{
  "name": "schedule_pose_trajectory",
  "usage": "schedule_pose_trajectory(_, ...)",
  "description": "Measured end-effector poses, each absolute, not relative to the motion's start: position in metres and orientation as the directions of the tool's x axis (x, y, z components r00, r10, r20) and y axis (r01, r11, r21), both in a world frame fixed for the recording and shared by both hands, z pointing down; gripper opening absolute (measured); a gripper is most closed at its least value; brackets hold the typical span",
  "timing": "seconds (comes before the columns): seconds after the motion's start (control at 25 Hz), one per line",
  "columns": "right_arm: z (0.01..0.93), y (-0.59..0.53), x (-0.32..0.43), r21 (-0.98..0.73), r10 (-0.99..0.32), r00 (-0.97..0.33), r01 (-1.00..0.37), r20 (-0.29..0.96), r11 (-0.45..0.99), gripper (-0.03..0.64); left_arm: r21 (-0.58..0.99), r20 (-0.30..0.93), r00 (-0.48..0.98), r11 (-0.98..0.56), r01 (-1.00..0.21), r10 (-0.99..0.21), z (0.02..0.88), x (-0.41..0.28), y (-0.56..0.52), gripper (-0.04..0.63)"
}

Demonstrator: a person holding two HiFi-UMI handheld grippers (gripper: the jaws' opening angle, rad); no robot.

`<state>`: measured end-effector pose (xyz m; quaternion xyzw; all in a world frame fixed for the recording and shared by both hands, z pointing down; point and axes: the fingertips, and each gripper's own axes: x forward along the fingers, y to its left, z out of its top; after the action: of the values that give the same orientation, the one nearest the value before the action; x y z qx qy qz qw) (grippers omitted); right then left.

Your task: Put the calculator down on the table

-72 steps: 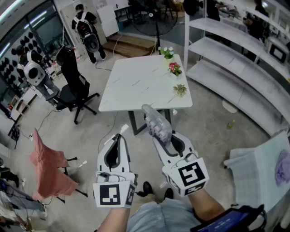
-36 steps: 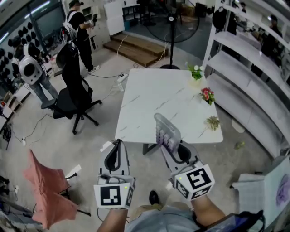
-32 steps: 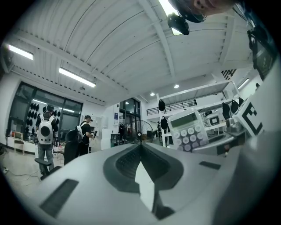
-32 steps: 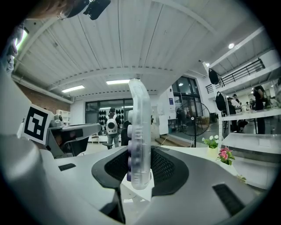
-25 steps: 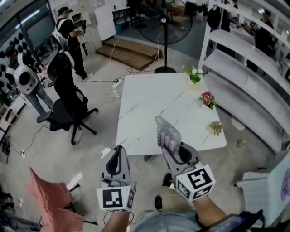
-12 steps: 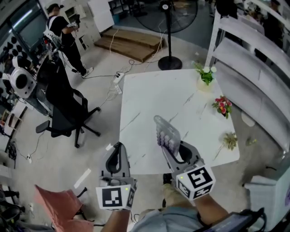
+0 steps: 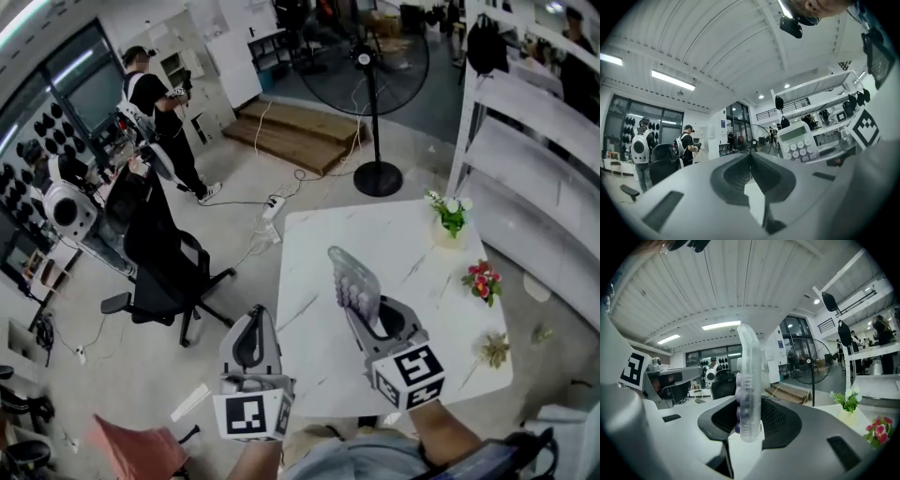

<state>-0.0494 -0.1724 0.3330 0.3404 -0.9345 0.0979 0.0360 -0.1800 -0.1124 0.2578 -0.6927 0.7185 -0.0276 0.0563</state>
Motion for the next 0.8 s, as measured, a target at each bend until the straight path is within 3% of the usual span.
schedule_pose_trajectory(0.28, 0.324, -0.197, -0.055, -0.126, -0.652, -0.748, -0.663, 0.125, 0.738, 0.144, -0.115, -0.062, -0.017, 0.024, -0.993, -0.998, 0.253, -0.190, -0.140, 0.006)
schedule_pose_trajectory(0.8, 0.418, -0.190, -0.067, -0.176, -0.640, -0.683, -0.720, 0.351, 0.672, 0.144, -0.035, 0.078, 0.075, -0.078, -0.996, -0.994, 0.323, -0.200, -0.163, 0.006)
